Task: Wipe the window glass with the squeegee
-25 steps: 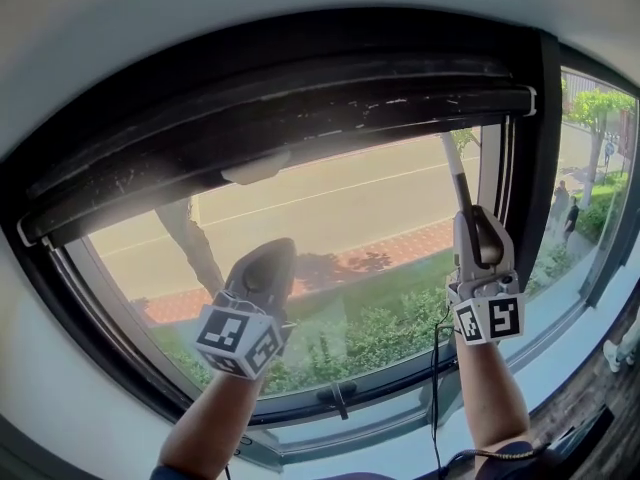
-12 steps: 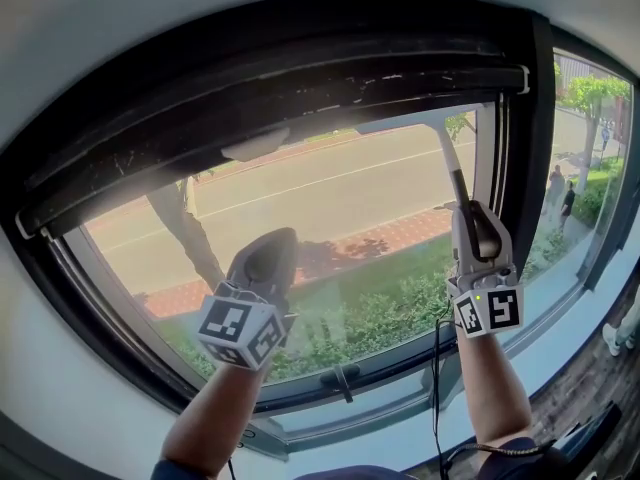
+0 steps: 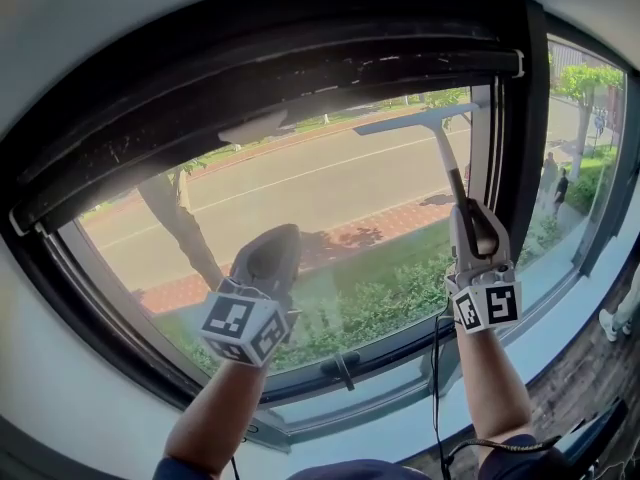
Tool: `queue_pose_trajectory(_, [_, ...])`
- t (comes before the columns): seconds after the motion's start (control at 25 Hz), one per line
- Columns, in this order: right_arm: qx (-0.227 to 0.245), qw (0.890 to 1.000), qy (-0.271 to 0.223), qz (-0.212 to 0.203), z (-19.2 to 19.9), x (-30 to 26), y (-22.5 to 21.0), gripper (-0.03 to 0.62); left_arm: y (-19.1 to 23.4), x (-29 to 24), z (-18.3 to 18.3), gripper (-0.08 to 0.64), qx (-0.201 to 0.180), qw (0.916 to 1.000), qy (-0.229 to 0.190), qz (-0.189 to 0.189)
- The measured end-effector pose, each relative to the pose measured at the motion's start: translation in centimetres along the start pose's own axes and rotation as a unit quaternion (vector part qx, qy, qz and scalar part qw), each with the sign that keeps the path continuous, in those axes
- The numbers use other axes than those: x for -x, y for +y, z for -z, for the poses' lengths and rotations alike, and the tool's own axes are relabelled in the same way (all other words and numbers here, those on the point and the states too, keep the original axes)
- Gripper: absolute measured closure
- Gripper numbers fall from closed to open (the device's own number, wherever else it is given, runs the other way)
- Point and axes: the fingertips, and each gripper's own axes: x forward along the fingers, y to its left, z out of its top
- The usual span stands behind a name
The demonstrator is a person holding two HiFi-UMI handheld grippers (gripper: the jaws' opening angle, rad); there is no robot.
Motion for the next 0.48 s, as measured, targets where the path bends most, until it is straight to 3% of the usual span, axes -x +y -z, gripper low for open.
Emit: queue_pose_trajectory(0.48, [-0.007,1.0,0.03,-0.001,1.6,2.4,0.6,0.489,-1.2,0.5,2.0,0.555,0.017,0.9997,0.014,0.011])
